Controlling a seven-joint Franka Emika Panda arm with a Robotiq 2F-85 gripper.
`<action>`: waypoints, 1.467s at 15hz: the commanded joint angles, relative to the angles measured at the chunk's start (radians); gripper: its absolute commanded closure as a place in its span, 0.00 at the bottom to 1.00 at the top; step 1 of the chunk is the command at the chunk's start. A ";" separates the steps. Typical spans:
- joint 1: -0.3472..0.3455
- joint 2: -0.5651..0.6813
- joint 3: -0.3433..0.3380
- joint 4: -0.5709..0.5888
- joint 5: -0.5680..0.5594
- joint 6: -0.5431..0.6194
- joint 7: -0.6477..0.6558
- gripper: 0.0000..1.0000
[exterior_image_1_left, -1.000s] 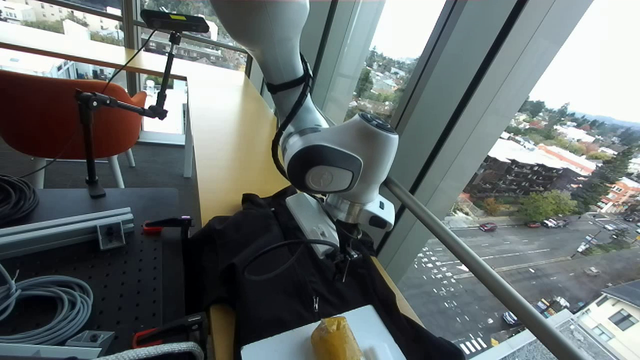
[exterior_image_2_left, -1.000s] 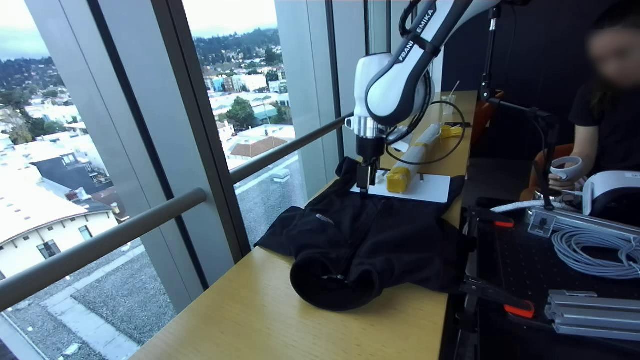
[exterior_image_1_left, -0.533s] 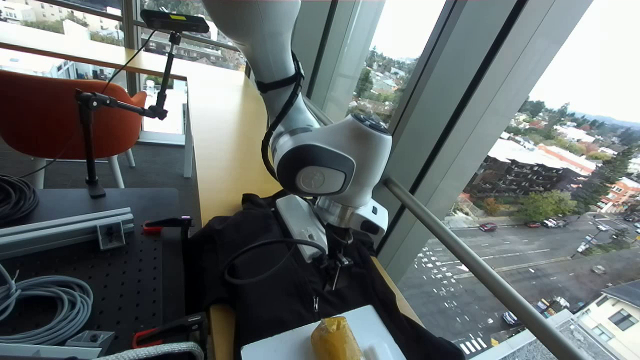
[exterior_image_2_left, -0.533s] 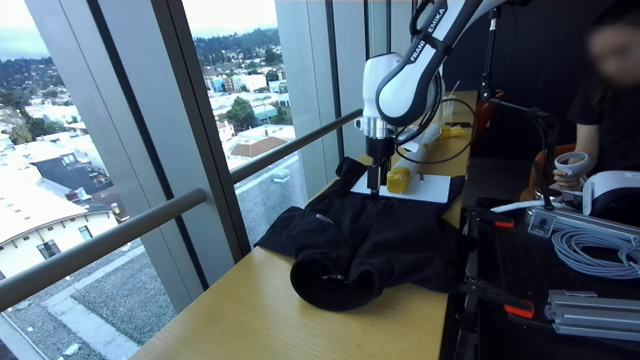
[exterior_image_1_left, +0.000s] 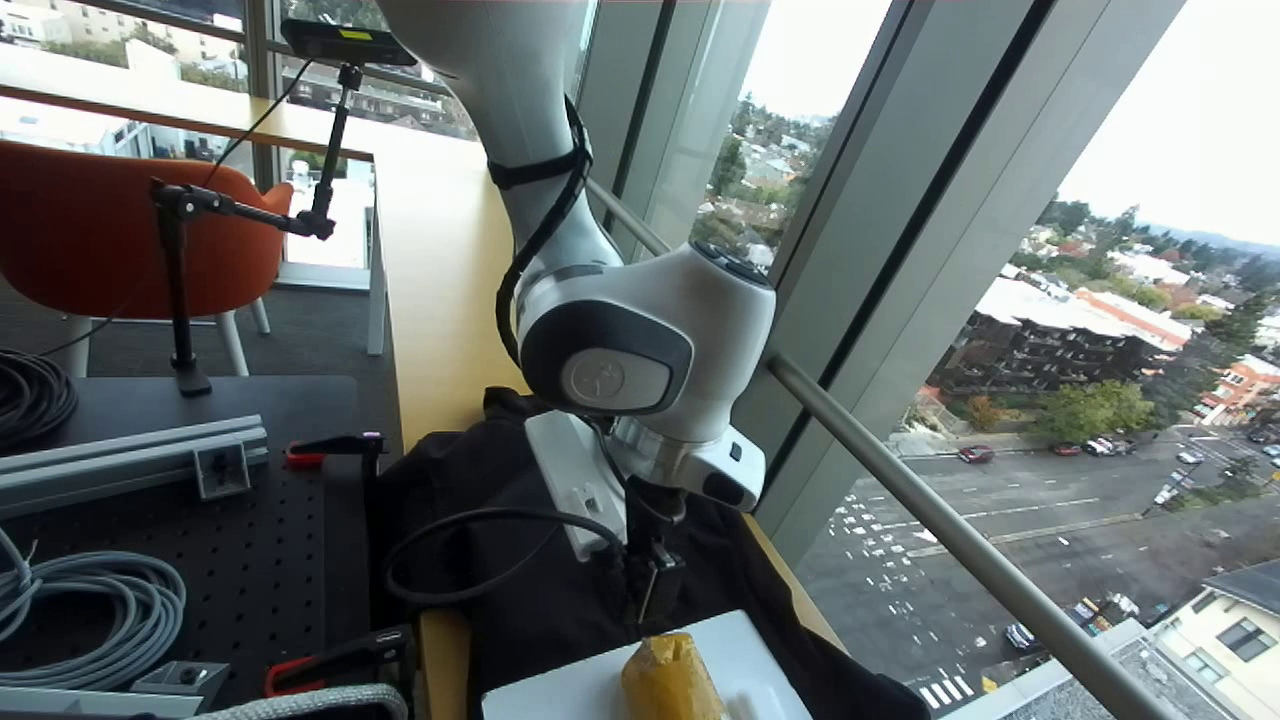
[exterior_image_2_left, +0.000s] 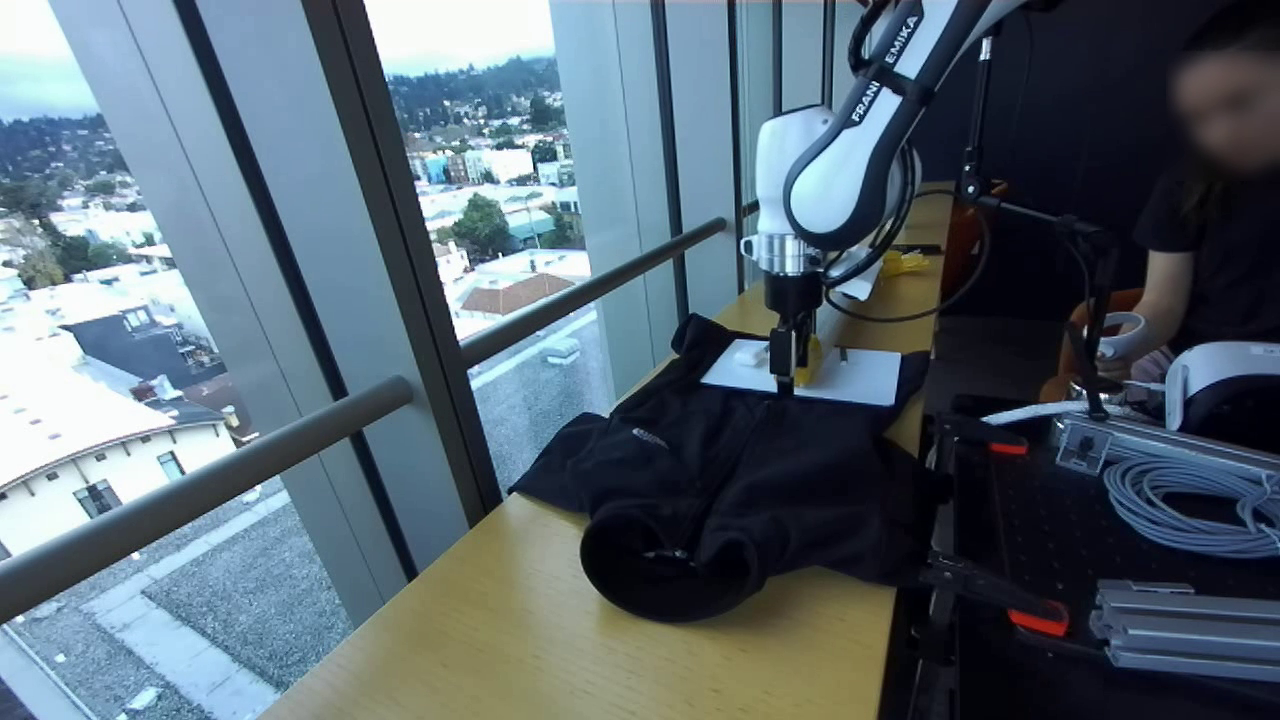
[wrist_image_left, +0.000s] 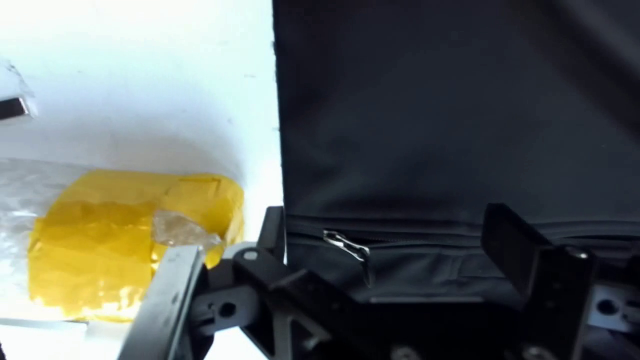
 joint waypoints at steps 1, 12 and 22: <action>-0.030 -0.005 -0.017 0.011 -0.022 -0.014 -0.011 0.00; -0.035 0.080 -0.010 0.128 -0.040 -0.020 -0.012 0.00; 0.035 0.082 0.025 0.135 -0.054 -0.020 0.015 0.00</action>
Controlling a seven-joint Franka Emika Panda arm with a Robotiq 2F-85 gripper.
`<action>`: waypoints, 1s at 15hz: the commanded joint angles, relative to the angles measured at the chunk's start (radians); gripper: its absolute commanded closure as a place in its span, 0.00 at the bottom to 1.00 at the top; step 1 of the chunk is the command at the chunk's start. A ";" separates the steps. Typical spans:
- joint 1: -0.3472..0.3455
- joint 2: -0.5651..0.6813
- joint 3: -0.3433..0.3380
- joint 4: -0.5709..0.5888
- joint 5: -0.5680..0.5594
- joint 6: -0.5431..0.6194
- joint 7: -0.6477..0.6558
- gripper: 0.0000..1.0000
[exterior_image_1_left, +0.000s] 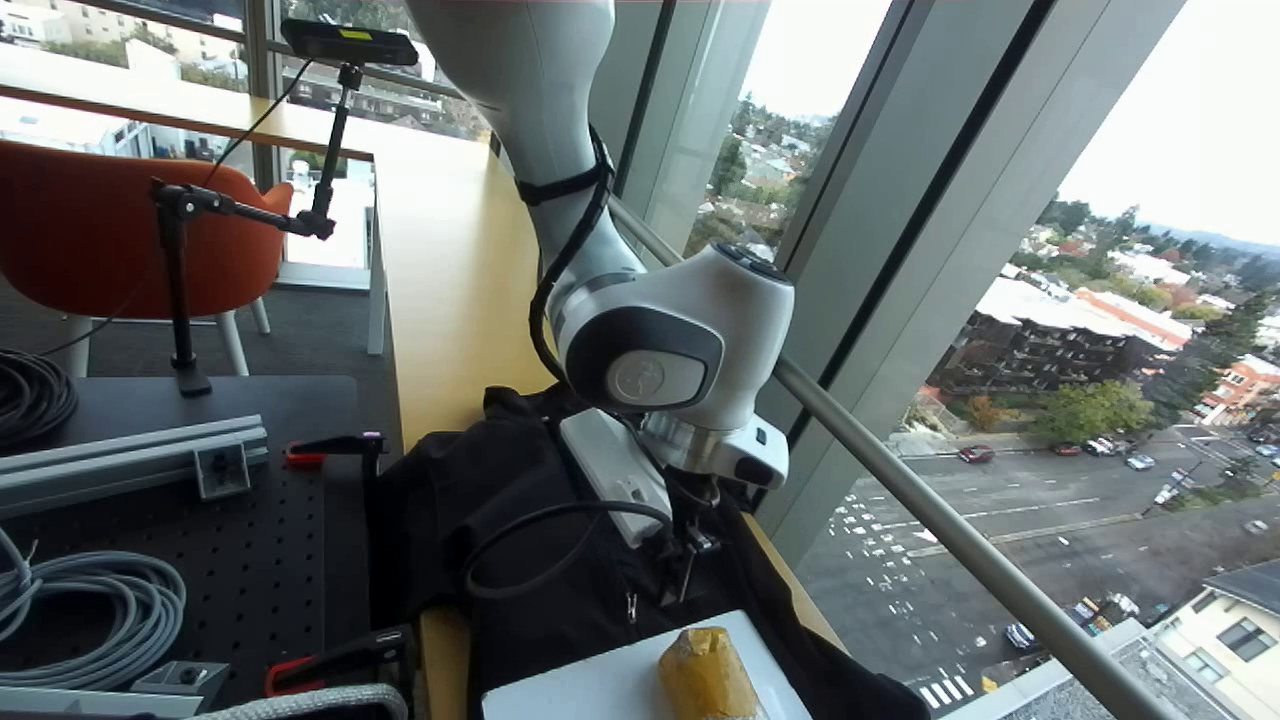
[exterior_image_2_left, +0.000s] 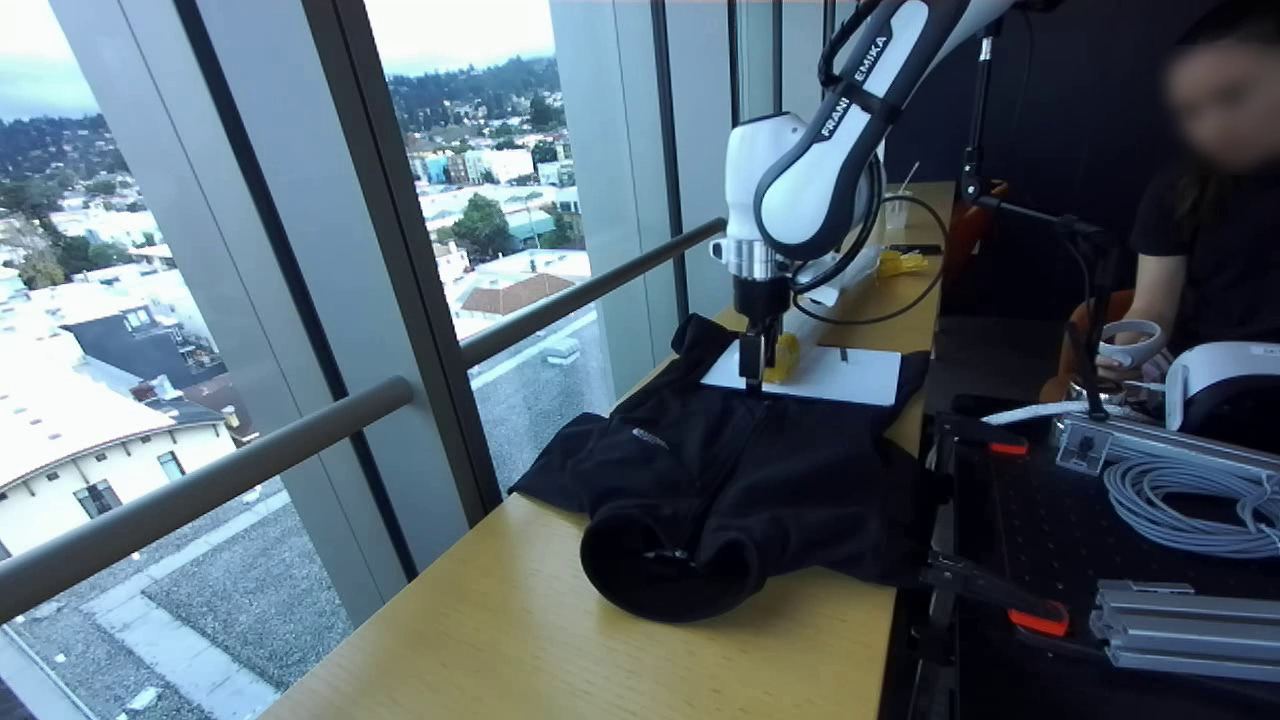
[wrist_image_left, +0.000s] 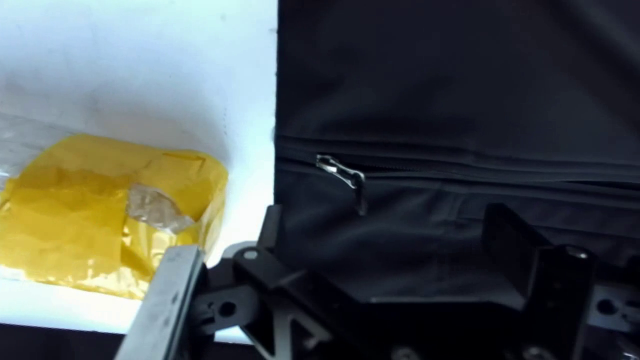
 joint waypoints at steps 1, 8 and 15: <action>0.020 0.010 0.009 0.021 -0.020 -0.020 0.019 0.00; 0.020 0.015 -0.004 0.018 -0.026 -0.021 0.019 0.00; 0.012 0.040 -0.007 0.010 -0.025 -0.017 0.018 0.00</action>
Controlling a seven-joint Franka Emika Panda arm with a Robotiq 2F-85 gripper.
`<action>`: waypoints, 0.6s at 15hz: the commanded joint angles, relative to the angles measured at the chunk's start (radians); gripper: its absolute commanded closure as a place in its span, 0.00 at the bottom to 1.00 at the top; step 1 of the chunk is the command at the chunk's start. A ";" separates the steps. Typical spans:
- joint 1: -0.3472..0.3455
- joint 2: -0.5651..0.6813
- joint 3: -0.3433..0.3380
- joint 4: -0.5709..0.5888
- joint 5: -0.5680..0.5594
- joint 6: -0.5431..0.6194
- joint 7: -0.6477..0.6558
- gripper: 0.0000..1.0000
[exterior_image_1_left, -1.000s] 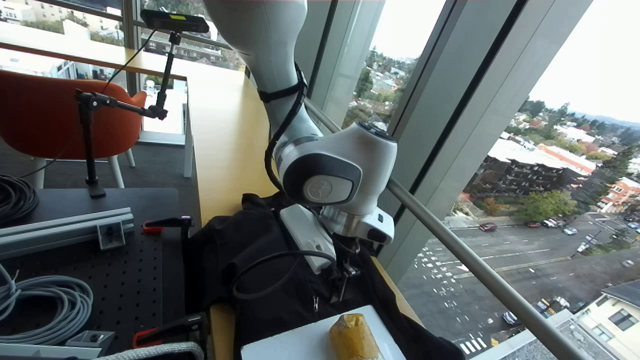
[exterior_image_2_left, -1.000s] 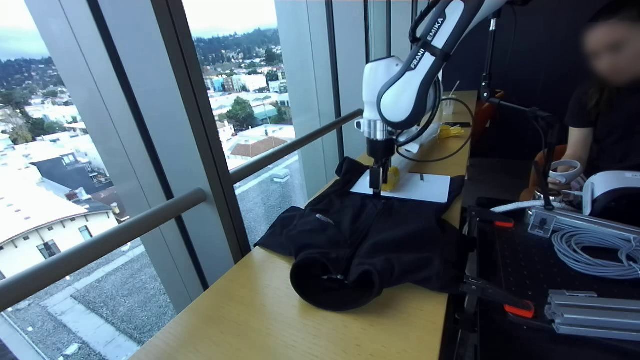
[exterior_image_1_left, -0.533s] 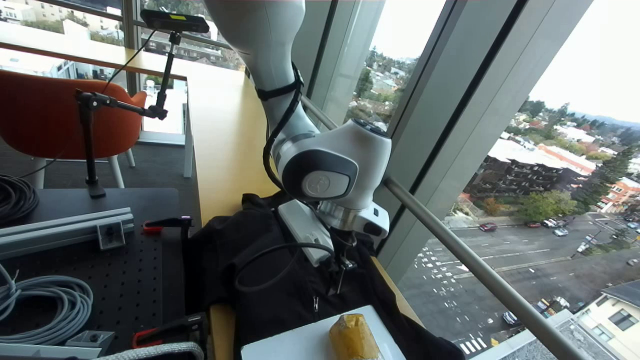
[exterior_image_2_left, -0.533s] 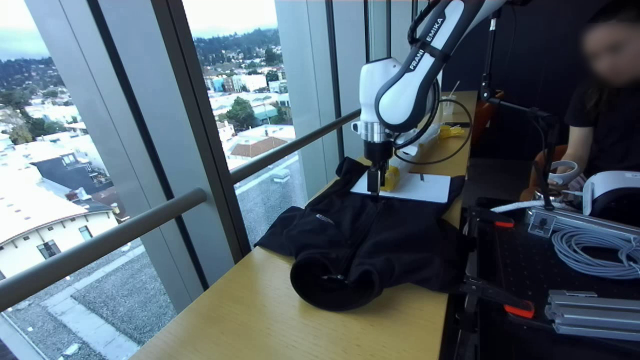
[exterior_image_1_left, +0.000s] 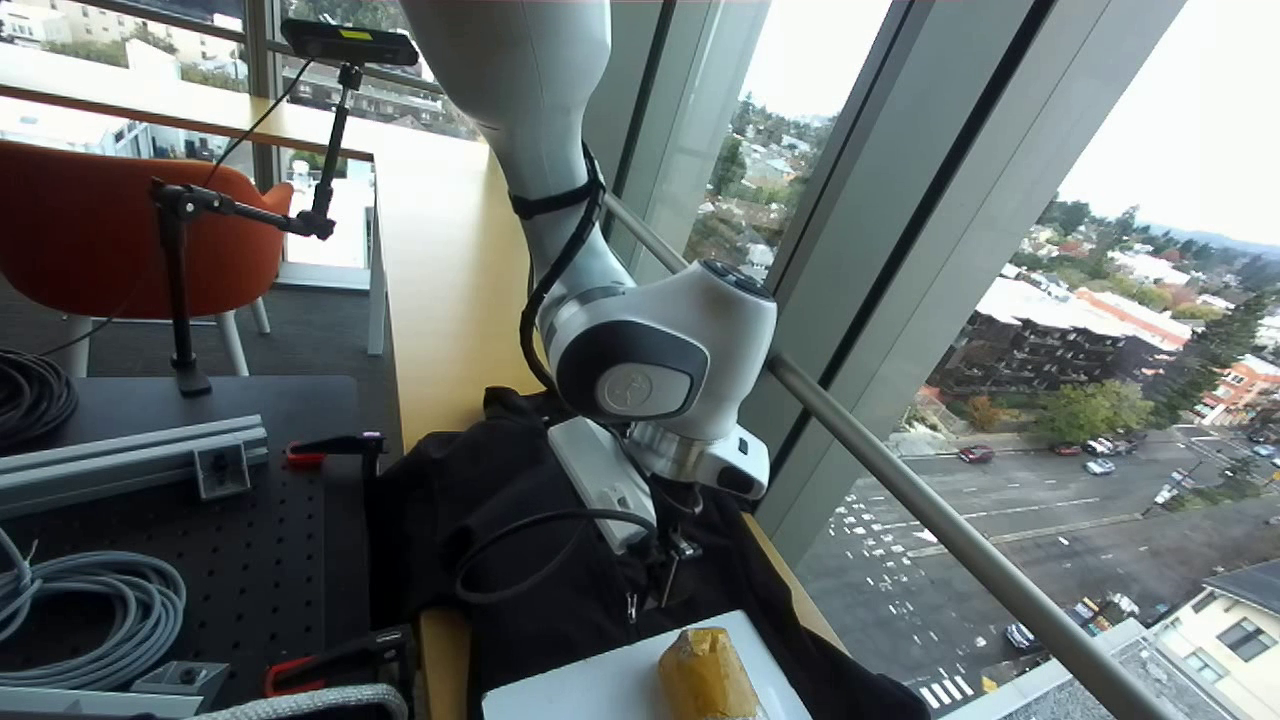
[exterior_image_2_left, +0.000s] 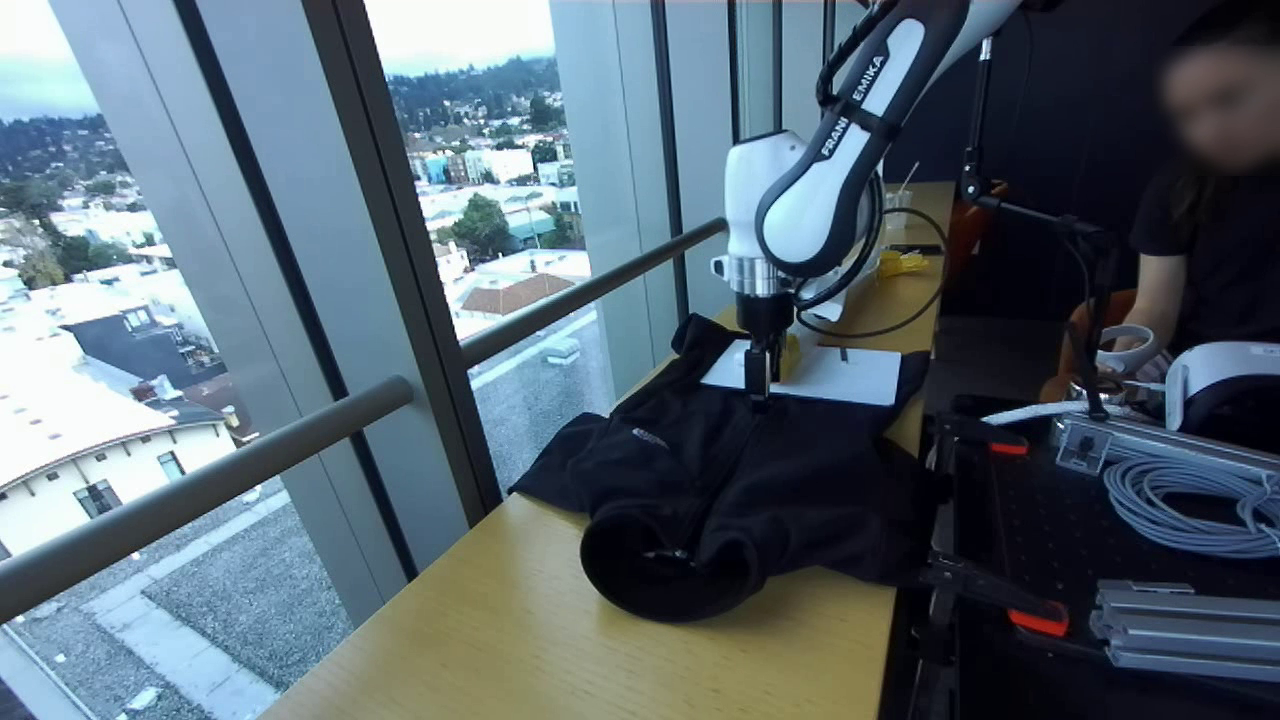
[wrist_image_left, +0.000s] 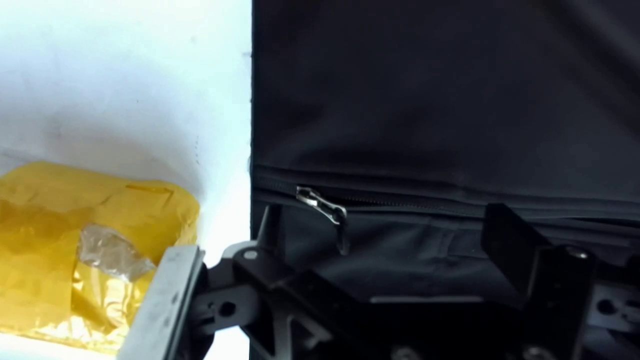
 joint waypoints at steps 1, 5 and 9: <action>-0.005 0.012 -0.002 0.017 -0.020 -0.018 0.014 0.00; -0.010 0.020 -0.005 0.021 -0.021 -0.018 0.011 0.02; -0.014 0.024 -0.011 0.023 -0.023 -0.016 0.009 0.40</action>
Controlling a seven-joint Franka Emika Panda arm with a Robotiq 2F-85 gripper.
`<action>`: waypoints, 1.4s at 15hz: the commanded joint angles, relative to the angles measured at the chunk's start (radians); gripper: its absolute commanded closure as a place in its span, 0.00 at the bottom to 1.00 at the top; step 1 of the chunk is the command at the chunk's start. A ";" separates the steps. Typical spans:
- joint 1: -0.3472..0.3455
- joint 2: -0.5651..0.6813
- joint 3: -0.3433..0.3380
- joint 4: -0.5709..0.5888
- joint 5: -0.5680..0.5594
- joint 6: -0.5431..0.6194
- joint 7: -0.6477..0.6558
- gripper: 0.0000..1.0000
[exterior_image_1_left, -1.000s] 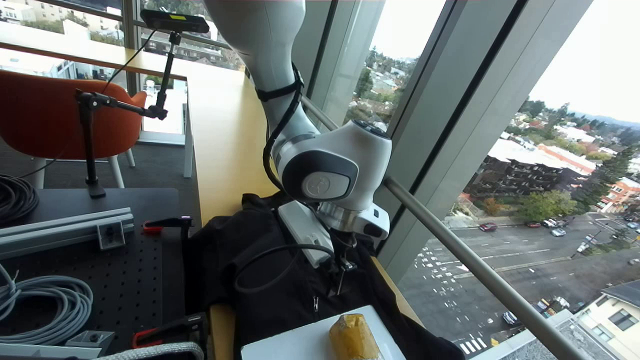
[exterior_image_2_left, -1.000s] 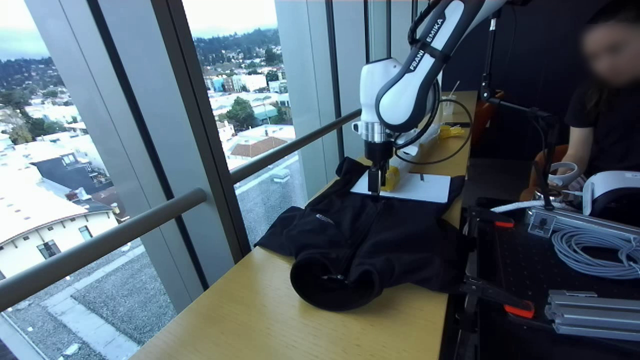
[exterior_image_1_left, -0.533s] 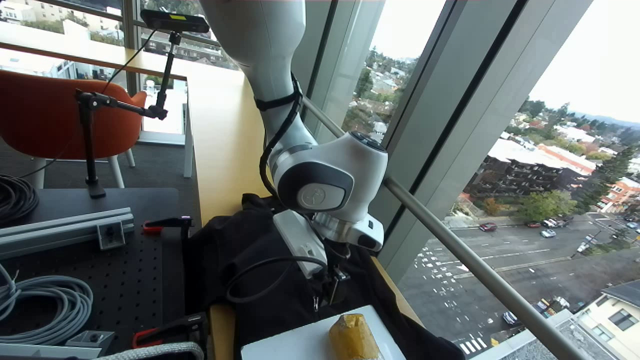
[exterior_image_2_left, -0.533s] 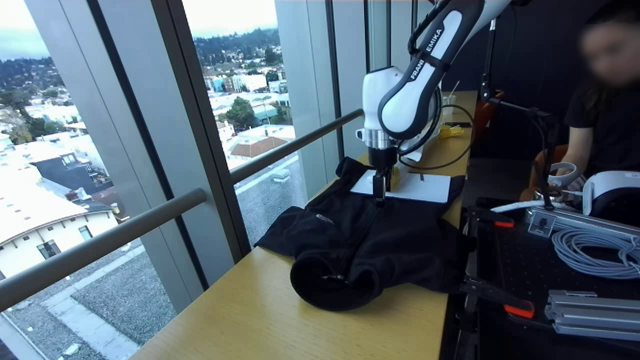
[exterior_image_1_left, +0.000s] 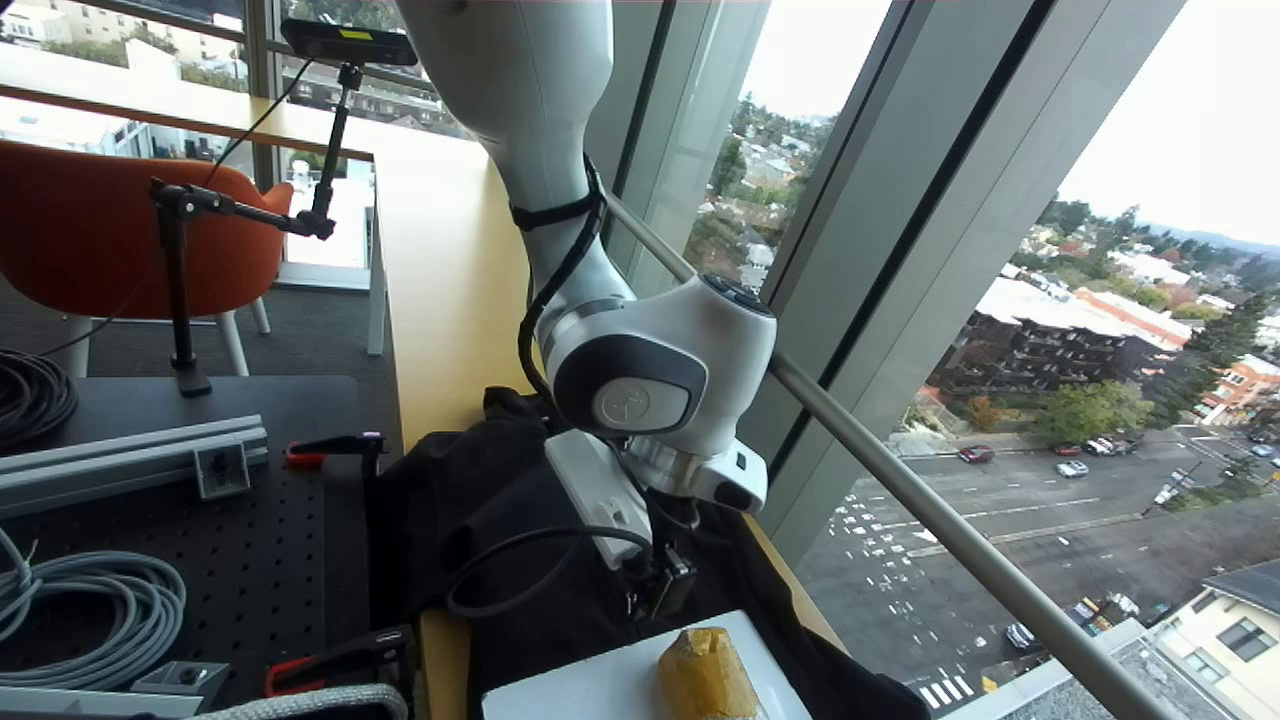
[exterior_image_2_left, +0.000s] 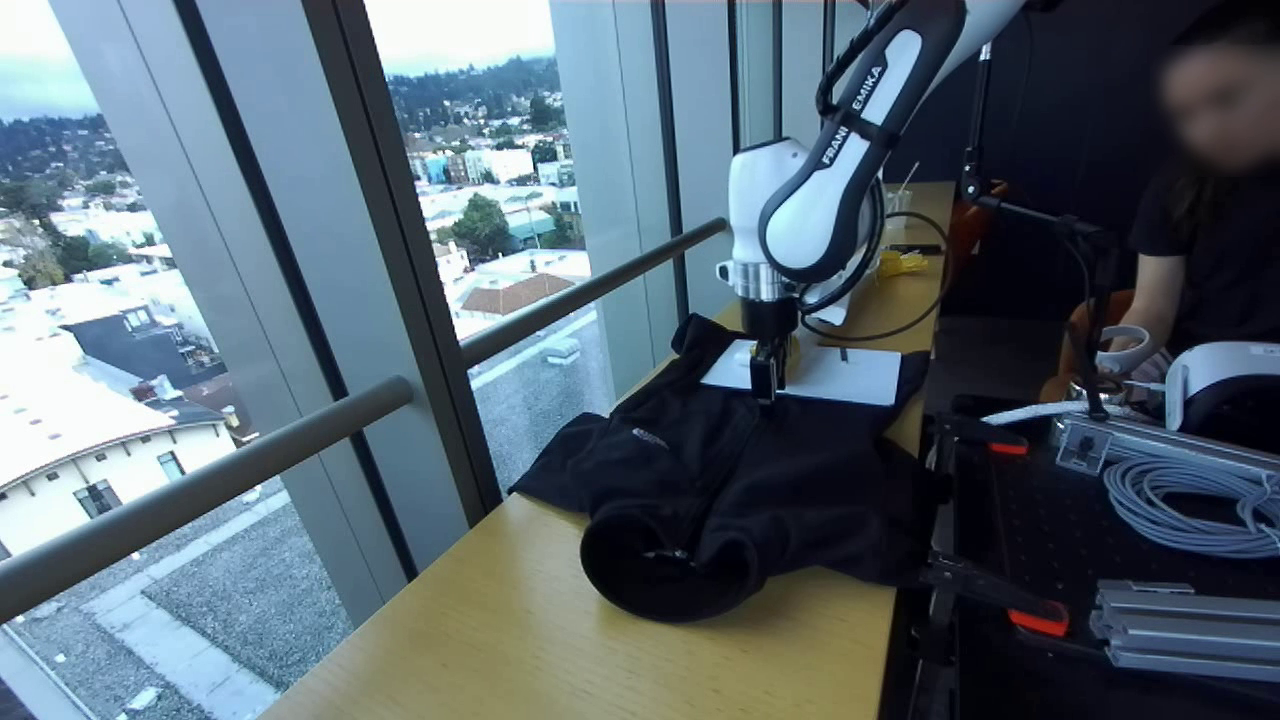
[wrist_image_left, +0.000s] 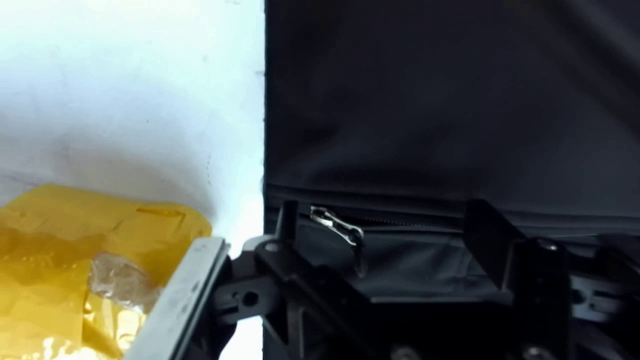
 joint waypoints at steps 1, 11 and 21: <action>-0.009 0.008 -0.003 0.023 -0.023 -0.017 0.009 0.48; -0.025 0.020 -0.012 0.072 -0.048 -0.017 0.000 0.28; -0.023 0.034 -0.009 0.078 -0.048 -0.016 0.003 0.99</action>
